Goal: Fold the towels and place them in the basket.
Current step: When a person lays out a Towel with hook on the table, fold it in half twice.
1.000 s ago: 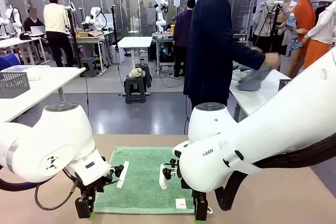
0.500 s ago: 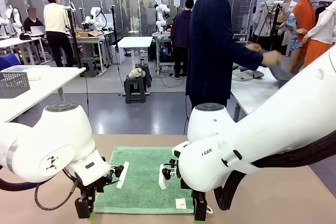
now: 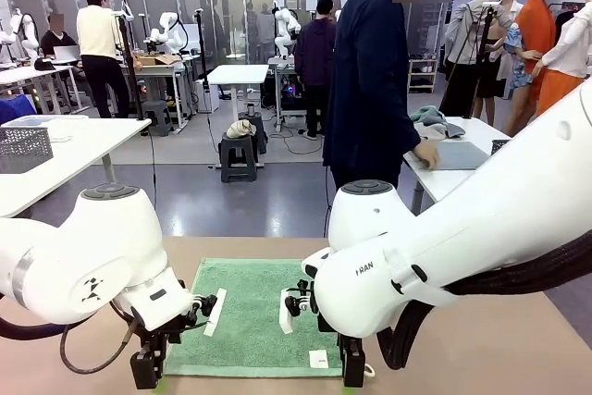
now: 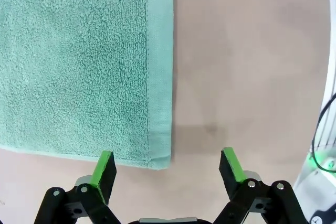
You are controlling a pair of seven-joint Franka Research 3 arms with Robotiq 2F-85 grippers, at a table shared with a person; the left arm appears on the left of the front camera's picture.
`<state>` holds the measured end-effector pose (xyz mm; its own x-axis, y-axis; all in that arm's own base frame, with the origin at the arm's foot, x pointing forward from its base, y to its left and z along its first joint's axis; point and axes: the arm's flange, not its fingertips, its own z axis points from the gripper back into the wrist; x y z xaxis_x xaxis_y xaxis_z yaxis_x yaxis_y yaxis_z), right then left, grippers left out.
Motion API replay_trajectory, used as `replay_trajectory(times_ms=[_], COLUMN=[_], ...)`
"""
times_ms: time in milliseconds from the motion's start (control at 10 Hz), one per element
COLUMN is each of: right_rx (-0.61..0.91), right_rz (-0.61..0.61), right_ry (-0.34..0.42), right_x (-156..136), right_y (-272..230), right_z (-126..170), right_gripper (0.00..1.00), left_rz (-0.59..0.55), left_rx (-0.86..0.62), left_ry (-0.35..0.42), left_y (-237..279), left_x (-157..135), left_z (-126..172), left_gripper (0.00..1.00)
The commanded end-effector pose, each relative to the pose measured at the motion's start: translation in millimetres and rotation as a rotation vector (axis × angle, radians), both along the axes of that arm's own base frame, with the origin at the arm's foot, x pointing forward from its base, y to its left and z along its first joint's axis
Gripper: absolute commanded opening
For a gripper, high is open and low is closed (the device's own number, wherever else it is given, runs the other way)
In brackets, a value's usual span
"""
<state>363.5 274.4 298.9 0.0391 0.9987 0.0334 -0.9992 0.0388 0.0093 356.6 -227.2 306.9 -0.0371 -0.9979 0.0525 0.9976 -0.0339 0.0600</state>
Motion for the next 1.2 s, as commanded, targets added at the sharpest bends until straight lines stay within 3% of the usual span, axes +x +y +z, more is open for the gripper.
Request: replay_trajectory(times_ms=[0, 1100], right_rx=[-0.023, -0.021], right_rz=[-0.004, -0.003], right_ry=[0.003, 0.020], right_x=[2.3, 6.0], right_y=[0.3, 5.4], right_z=[-2.8, -22.6], right_gripper=[1.00, 1.00], left_rz=[-0.018, -0.023], left_rx=[0.035, 0.017], left_ry=[0.004, -0.010], left_y=[3.3, 4.8], left_x=[0.2, 11.2], left_z=[-6.9, -23.1], left_gripper=[1.00, 0.98])
